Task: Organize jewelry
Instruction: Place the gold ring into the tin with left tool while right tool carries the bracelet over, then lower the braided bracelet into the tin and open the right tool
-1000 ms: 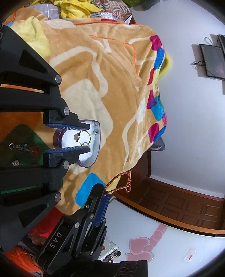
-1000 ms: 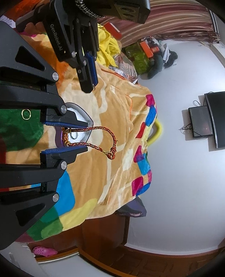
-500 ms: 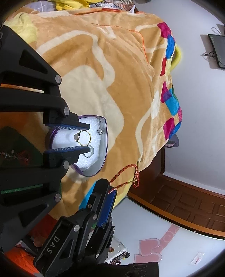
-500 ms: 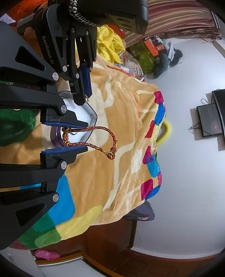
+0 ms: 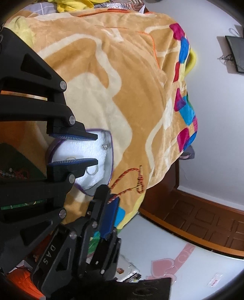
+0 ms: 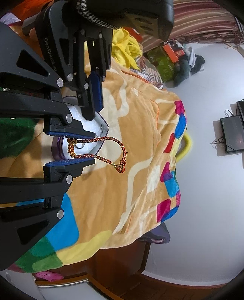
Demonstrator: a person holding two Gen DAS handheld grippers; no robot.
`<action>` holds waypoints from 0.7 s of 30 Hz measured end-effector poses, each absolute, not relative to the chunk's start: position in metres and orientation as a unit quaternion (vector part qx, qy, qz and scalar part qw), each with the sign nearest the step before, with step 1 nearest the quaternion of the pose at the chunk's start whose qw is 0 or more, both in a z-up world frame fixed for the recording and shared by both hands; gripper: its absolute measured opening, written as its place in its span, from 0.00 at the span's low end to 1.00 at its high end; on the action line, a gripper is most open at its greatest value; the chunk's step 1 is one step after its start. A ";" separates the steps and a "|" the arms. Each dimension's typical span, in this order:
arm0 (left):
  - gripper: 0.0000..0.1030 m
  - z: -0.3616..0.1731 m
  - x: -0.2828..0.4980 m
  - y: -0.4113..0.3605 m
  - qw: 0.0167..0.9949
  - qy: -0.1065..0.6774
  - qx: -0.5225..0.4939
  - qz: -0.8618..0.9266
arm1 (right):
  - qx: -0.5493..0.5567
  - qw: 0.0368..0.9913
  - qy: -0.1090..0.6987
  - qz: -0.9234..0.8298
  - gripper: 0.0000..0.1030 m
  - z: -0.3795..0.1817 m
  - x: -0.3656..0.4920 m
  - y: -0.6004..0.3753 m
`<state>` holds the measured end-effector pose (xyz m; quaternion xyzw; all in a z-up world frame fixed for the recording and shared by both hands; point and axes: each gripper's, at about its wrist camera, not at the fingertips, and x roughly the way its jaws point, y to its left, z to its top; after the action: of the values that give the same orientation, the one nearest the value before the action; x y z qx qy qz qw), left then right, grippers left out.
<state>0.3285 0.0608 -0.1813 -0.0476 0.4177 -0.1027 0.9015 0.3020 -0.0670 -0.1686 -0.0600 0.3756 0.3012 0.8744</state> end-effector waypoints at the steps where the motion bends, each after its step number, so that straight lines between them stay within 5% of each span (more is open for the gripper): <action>1: 0.17 -0.180 0.328 0.064 0.903 0.415 -0.051 -0.099 | -0.061 0.873 0.377 0.303 0.17 -0.169 0.303 -0.066; 21: 0.17 -0.174 0.308 0.088 0.910 0.407 -0.040 -0.064 | -0.104 0.839 0.418 0.333 0.19 -0.187 0.303 -0.028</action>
<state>0.3075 0.0882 -0.1745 -0.0400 0.4071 -0.0641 0.9102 0.3034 -0.0278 -0.1868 -0.1035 0.4182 0.3333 0.8386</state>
